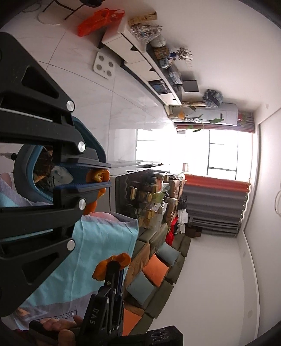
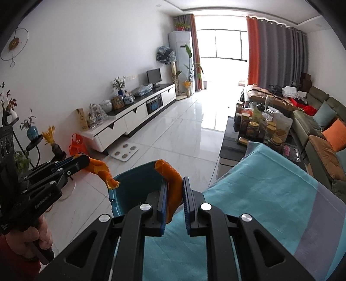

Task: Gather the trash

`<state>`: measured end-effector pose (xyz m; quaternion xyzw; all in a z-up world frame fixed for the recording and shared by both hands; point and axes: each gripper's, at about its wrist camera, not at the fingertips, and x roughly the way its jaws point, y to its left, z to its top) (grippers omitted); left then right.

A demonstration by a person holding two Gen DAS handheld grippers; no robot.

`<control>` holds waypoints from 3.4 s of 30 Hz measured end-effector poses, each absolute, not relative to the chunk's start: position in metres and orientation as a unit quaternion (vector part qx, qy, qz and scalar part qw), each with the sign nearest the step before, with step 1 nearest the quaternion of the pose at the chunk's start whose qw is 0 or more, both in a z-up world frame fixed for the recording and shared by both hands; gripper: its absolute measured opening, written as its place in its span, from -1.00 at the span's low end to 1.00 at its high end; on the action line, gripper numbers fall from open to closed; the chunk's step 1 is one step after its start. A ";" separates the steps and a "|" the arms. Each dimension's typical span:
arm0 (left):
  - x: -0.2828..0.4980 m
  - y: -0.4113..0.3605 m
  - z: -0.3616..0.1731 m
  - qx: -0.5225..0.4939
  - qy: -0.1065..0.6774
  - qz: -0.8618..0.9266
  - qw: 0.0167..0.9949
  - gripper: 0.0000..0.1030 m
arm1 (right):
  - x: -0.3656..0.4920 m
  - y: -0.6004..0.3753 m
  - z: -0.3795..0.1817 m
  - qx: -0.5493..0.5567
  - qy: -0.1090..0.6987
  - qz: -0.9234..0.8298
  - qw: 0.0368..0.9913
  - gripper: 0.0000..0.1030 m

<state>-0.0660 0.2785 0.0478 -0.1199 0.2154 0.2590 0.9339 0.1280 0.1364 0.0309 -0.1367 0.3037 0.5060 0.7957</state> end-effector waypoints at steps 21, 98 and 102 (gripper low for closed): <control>0.008 0.335 -0.033 -0.180 0.302 0.278 0.894 -0.78 | 0.160 0.238 -0.030 -0.183 0.390 0.536 0.726 -0.77; 0.000 0.213 0.048 -0.103 0.186 0.253 0.944 0.90 | 0.155 0.032 0.034 -0.087 0.250 0.387 0.883 0.87; 0.012 0.181 0.052 -0.080 0.178 0.217 0.956 0.90 | 0.148 -0.008 0.037 -0.077 0.234 0.354 0.902 0.87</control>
